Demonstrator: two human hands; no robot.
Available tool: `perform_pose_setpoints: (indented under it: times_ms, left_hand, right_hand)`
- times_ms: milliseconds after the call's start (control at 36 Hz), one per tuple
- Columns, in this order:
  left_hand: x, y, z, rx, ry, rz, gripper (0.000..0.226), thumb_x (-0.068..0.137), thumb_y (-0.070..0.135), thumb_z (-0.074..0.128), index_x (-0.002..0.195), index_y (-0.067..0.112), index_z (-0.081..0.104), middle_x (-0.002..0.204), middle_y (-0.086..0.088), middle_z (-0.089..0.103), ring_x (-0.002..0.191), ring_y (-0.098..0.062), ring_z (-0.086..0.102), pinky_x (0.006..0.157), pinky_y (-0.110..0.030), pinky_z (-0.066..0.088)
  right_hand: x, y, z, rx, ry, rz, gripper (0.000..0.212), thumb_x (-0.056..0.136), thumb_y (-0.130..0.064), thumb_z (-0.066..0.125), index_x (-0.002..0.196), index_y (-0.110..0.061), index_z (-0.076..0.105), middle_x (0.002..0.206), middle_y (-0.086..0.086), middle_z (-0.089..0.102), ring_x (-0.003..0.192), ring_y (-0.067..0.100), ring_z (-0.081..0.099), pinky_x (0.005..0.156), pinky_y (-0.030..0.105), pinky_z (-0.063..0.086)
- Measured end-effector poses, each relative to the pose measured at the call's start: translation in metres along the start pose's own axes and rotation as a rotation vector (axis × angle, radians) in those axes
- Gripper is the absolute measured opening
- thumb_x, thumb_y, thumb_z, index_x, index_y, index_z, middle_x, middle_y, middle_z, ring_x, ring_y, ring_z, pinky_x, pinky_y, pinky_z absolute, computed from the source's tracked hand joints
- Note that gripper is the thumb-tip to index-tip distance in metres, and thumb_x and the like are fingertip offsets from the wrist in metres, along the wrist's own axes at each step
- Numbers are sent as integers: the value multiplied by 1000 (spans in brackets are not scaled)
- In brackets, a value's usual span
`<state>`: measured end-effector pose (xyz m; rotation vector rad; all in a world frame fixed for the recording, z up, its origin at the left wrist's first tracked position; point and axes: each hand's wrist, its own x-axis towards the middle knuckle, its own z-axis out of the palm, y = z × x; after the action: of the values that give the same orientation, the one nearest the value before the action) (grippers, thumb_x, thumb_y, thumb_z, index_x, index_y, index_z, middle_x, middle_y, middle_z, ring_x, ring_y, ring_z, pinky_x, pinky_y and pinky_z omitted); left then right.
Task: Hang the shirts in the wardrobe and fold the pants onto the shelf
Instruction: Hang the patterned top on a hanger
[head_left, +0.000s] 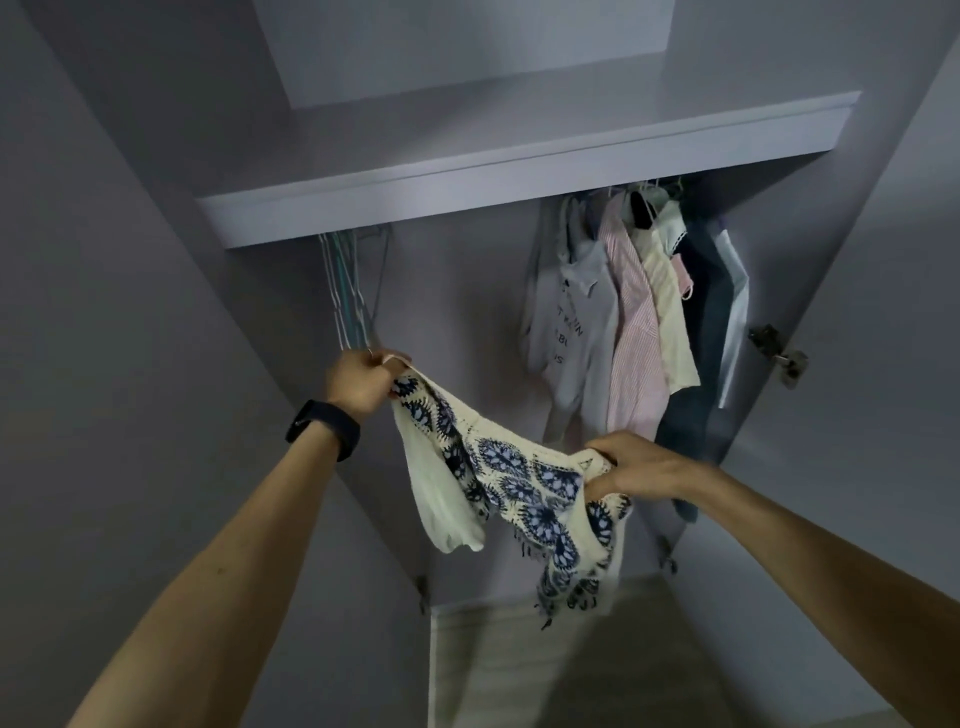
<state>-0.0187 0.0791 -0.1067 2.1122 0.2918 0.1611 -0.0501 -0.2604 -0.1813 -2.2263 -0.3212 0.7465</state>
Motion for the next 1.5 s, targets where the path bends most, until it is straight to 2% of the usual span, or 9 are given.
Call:
perform_pose_setpoints:
  times_ms: [111, 278, 528, 667, 806, 944, 1083, 1278, 1500]
  left_hand:
    - [7, -20, -11, 20, 18, -93, 23, 94, 20, 63, 74, 29, 71, 83, -2, 72, 80, -23, 70, 77, -35, 57]
    - [12, -37, -14, 38, -2, -146, 26, 93, 20, 65, 69, 30, 68, 72, 7, 68, 73, -16, 67, 69, -30, 55]
    - [8, -32, -10, 22, -359, -12, 22, 89, 17, 75, 70, 26, 75, 62, 13, 70, 57, 5, 65, 50, -7, 44]
    - [13, -38, -13, 111, -541, 1, 11, 81, 12, 83, 86, 19, 77, 77, 11, 76, 73, 2, 69, 71, -15, 49]
    - [15, -47, -4, 552, -200, 181, 41, 81, 62, 72, 80, 21, 76, 79, 5, 72, 78, -14, 66, 71, -32, 52]
    - [9, -33, 18, 378, -172, 346, 37, 76, 57, 80, 80, 26, 60, 95, 3, 58, 83, -12, 56, 69, -22, 39]
    - [6, -16, 30, 123, -196, 205, 44, 77, 51, 82, 68, 23, 49, 63, 12, 50, 55, -3, 44, 50, -16, 34]
    - [-7, 5, 56, -94, -209, 184, 11, 81, 28, 84, 90, 25, 77, 73, 15, 67, 66, 6, 60, 65, -12, 44]
    - [-32, 22, 64, 51, -149, 64, 35, 75, 44, 85, 107, 33, 77, 94, 18, 75, 96, -1, 67, 88, -21, 50]
  right_hand:
    - [-5, 2, -5, 325, -139, -9, 40, 81, -10, 83, 115, -12, 61, 114, 9, 73, 107, 26, 70, 93, 48, 55]
    - [-7, 2, -11, 736, -329, 27, 43, 86, -11, 71, 127, 3, 63, 124, 19, 68, 105, 28, 69, 82, 35, 59]
    - [8, 2, -13, -423, 598, 42, 21, 101, -42, 54, 112, -28, 65, 102, 1, 71, 94, 25, 65, 79, 42, 55]
    - [14, 5, -14, -376, 591, 72, 18, 99, -38, 58, 108, -24, 64, 97, 6, 71, 91, 29, 65, 78, 42, 55]
    - [18, -5, -17, -362, 641, 11, 15, 96, -41, 62, 98, -26, 65, 89, -1, 73, 87, 24, 66, 79, 38, 53]
    - [32, -33, -14, -236, 668, -101, 20, 89, -48, 71, 83, -29, 66, 71, -10, 69, 74, 11, 65, 71, 33, 52]
    - [48, -60, -13, -147, 636, -269, 12, 87, -38, 77, 86, -27, 72, 67, -1, 66, 67, 16, 63, 69, 36, 52]
    - [69, -87, -28, -33, 353, -381, 10, 88, -25, 78, 97, -27, 78, 83, -9, 75, 78, 8, 68, 78, 28, 52]
    - [86, -93, -52, 28, 130, -511, 17, 85, -11, 80, 91, -27, 77, 81, -12, 76, 76, -2, 69, 76, 13, 50]
